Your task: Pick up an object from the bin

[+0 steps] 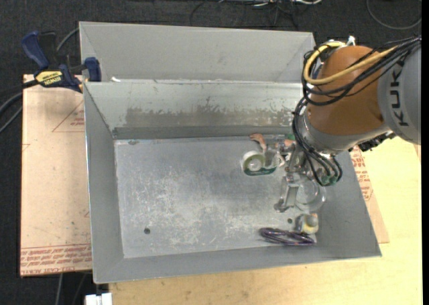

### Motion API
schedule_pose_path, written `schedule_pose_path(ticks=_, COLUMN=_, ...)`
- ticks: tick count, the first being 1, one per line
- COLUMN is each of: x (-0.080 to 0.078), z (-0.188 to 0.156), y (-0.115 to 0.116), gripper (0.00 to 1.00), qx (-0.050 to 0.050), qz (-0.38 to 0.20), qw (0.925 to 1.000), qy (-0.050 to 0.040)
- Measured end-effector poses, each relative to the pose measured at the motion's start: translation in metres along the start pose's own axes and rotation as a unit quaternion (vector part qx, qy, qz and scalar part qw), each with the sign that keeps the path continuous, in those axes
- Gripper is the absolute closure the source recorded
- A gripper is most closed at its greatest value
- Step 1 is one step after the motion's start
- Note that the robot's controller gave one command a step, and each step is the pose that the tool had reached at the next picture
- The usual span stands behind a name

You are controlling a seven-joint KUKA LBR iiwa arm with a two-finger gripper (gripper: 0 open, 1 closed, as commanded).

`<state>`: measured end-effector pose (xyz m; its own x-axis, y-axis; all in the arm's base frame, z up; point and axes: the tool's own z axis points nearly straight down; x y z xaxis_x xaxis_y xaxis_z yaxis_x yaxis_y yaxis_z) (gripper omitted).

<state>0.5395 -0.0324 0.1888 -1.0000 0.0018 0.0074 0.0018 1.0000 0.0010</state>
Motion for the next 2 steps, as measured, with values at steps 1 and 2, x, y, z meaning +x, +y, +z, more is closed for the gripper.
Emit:
schedule_pose_path(ticks=1, x=-0.002, z=-0.005, y=0.000, gripper=0.00, qx=0.000, qz=-0.001, qw=1.0000, qy=-0.0040)
schedule_pose_path(ticks=2, x=-0.112, z=0.121, y=-0.039, gripper=0.00, qx=0.000, qz=-0.113, qw=0.9936, qy=-0.0020)
